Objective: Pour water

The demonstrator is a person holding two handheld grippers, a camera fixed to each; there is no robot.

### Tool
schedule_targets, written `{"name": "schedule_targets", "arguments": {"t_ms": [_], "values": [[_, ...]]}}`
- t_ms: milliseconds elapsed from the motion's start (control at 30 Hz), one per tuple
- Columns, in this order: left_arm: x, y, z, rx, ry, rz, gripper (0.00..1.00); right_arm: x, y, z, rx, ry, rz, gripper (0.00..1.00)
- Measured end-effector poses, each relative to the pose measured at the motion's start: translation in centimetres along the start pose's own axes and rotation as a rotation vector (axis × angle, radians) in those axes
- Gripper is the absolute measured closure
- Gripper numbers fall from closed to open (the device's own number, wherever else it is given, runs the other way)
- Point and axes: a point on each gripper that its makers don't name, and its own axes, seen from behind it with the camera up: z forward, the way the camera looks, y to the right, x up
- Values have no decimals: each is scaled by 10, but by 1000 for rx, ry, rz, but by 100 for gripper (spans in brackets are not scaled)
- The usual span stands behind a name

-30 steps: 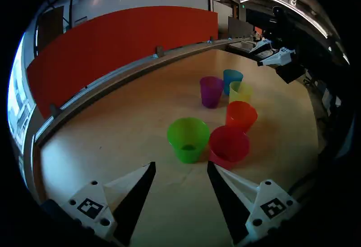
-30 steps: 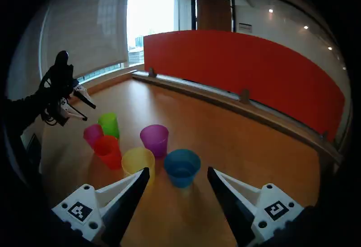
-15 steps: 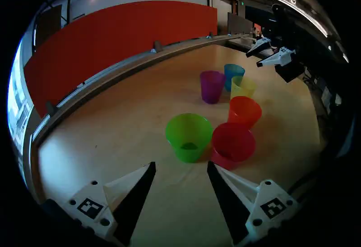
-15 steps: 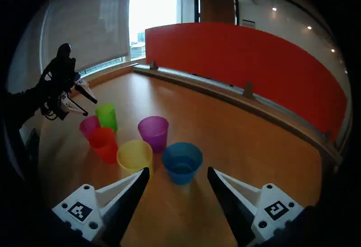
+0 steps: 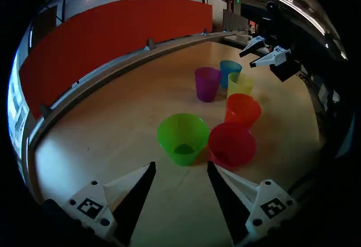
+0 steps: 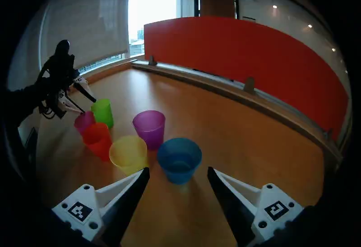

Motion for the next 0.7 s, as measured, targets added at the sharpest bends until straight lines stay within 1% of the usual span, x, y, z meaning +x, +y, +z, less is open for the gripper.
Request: {"name": "schedule_targets", "arguments": {"t_ms": [67,167,467,700], "values": [[-1,2,3,-4,-4,3,16,-2,1,2,-1,-4,-3,0],[0,1,7,1,-3,9,16,-4,2,4,0,-8,-6,0],[4,2,15,-13,4,2,16,-10,4,10,2,-22,-8,0],[8,7,23,-28,6,9,16,-14,6,16,5,-30,-10,0]]}}
